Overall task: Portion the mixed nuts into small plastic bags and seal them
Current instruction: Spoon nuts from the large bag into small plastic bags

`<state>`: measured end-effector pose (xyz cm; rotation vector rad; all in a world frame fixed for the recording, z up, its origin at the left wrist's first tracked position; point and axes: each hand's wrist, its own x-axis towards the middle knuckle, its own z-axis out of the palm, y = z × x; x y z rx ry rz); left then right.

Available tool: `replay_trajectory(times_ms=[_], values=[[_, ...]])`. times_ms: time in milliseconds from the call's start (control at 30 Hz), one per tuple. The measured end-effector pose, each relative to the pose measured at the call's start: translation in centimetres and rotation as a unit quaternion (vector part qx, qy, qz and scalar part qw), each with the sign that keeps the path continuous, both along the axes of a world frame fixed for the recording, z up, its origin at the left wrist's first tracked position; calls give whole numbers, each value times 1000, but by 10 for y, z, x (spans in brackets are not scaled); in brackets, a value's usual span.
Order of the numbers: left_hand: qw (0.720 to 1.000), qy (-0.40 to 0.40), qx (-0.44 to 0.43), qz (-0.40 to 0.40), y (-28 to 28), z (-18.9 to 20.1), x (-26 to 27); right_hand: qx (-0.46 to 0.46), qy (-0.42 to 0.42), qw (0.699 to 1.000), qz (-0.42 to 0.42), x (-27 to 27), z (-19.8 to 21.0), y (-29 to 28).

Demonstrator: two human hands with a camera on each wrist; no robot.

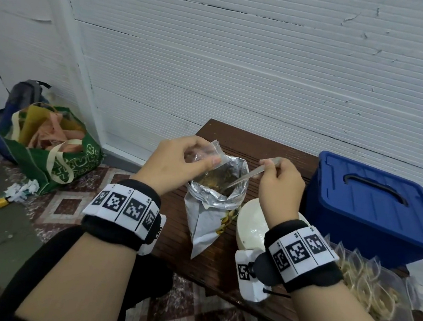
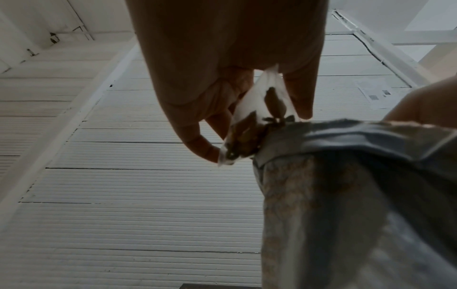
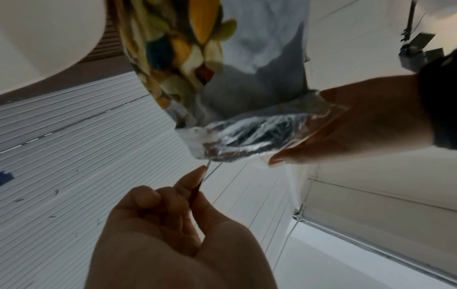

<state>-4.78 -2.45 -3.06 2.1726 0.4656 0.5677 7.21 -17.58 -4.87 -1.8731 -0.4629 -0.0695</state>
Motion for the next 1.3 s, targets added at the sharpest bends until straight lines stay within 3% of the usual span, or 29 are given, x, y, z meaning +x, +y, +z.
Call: replay_trajectory(times_ms=[300, 633, 900, 1167, 1300], values=[[1000, -7, -3, 12, -1, 5, -4, 37, 77, 994, -67, 25, 16, -7], [1000, 4, -16, 4, 0, 2, -1, 71, 27, 992, -98, 49, 54, -15], [1000, 4, -14, -11, -7, 0, 7, 47, -17, 999, -21, 34, 57, 0], [1000, -13, 1, 4, -10, 0, 8, 93, -94, 985, 109, 10, 56, 8], [999, -21, -10, 27, -4, 0, 6, 156, -145, 975, 57, 15, 59, 0]])
